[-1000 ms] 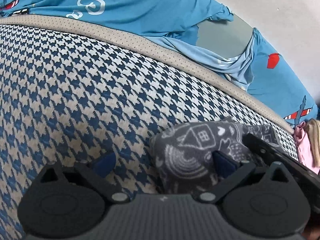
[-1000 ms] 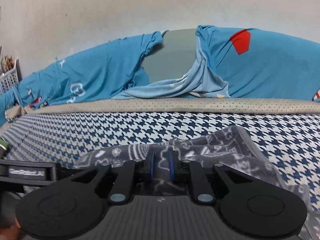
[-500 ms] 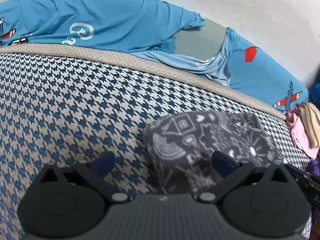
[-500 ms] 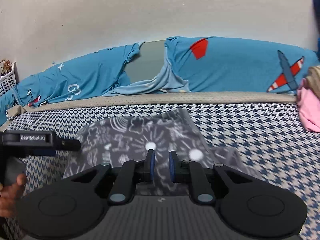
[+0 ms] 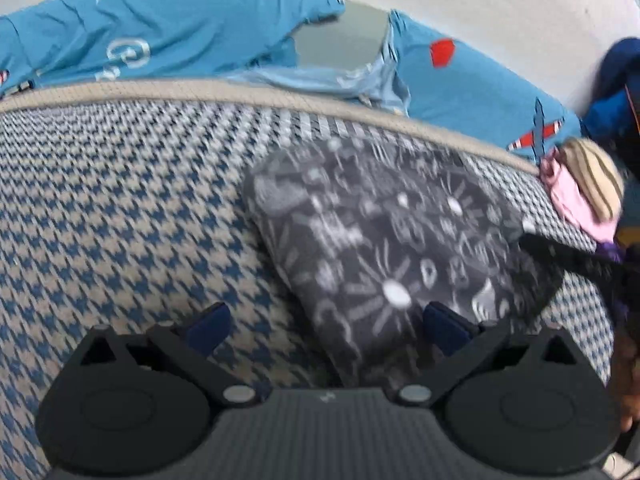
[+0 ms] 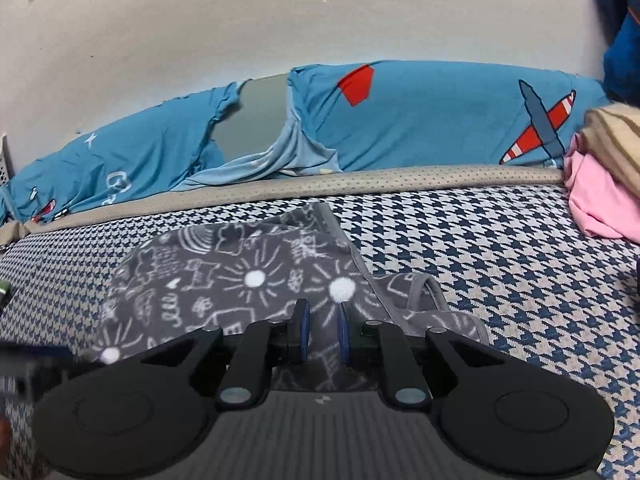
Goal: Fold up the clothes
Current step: 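Smooth the folded hoodie edge with the right gripper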
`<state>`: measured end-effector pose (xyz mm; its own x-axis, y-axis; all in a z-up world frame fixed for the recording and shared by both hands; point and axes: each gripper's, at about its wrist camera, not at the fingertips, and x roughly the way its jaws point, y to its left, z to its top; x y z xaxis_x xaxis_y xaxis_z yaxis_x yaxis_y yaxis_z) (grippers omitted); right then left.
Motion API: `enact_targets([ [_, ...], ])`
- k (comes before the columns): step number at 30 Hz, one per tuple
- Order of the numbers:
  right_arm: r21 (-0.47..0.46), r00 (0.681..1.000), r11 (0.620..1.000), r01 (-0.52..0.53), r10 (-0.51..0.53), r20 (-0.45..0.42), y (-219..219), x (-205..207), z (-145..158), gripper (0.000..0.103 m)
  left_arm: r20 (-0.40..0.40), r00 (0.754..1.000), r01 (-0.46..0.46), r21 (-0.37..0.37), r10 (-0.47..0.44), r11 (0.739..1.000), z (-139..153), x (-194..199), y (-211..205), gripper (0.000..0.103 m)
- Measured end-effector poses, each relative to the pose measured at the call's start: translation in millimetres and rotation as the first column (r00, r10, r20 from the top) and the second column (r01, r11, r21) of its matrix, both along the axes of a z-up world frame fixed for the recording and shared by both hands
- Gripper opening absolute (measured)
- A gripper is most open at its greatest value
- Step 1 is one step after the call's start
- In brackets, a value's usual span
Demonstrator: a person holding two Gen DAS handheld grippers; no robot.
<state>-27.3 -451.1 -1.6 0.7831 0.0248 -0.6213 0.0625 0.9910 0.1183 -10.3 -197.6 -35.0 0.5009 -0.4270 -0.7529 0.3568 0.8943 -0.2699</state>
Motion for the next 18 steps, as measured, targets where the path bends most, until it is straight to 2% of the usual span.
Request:
enact_targets([
  [2,-0.014,1.0,1.0,0.014,-0.014,-0.02,-1.1,4.5,-4.9,0.013,0.0,1.0,0.007,0.021,-0.007,1.0,-6.7,-2.5,-2.8,0.103],
  [9,-0.028,0.997,0.999,0.029,-0.031,-0.074,-6.4,17.0,-22.3,0.008,0.003,1.0,0.024,0.029,-0.024,0.999,-19.9,-6.3,-2.8,0.103],
  [18,-0.019,0.998,0.999,0.026,-0.027,-0.065,-11.6,21.4,-31.8,0.005,0.049,0.998,0.043,0.053,-0.045,0.998,-27.3,-15.3,-5.4,0.103],
])
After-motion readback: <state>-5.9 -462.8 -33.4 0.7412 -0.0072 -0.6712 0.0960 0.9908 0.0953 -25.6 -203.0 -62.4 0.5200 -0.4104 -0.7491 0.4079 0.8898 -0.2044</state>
